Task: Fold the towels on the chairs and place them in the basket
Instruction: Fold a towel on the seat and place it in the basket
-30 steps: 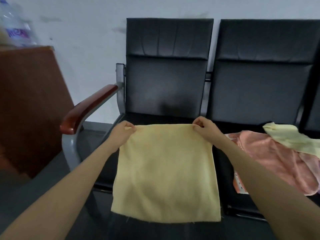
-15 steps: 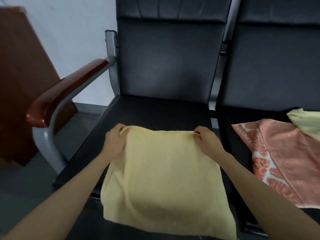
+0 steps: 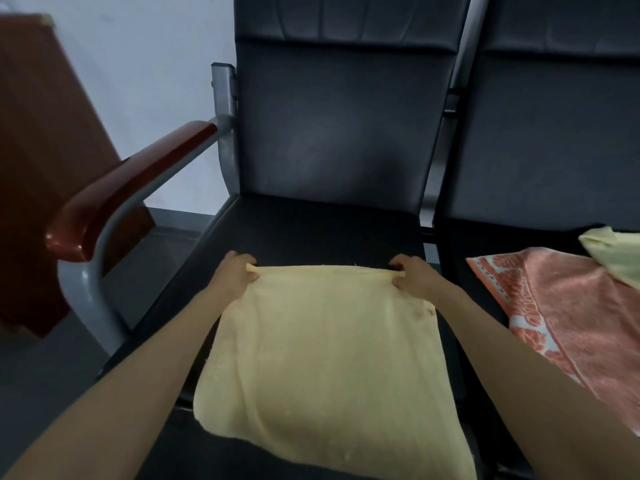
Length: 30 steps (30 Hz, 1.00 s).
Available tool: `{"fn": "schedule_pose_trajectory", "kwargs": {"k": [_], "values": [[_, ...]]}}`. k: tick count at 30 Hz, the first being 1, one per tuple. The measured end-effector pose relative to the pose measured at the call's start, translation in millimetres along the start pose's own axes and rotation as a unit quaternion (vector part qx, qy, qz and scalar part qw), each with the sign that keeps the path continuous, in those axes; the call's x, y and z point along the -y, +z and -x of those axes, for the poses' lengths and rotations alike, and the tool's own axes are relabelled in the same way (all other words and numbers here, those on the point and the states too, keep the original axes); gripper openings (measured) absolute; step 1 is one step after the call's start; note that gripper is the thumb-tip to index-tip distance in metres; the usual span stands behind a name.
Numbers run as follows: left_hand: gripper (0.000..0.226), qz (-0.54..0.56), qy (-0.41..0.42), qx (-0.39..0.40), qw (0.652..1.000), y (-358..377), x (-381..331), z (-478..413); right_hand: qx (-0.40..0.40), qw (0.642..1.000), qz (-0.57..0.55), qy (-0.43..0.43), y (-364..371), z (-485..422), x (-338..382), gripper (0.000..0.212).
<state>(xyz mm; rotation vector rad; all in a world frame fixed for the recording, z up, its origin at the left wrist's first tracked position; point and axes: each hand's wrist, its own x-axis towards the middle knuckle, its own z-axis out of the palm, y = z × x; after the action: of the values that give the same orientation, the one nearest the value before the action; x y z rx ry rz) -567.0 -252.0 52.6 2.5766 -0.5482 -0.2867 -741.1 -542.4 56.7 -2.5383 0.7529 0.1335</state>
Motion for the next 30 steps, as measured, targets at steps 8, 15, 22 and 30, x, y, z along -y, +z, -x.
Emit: {"fn": "schedule_pose_trajectory", "kwargs": {"k": [8,15,22,30], "values": [[0.029,-0.045,0.021,0.052,0.997,-13.8,-1.9,45.2,0.020,0.998,0.051,0.009,-6.4,41.6,8.4,0.020],[0.010,0.077,0.042,-0.006,0.996,-63.7,-8.9,119.1,-0.005,0.997,0.059,-0.046,-58.0,126.4,27.5,0.013],[0.020,0.134,0.101,-0.146,0.975,-140.0,-50.7,207.9,-0.121,0.982,0.105,-0.098,-123.0,230.2,56.1,0.016],[0.031,0.232,0.170,-0.282,0.915,-204.0,-98.2,283.9,-0.303,0.944,0.059,-0.114,-194.6,323.5,81.8,0.013]]}}
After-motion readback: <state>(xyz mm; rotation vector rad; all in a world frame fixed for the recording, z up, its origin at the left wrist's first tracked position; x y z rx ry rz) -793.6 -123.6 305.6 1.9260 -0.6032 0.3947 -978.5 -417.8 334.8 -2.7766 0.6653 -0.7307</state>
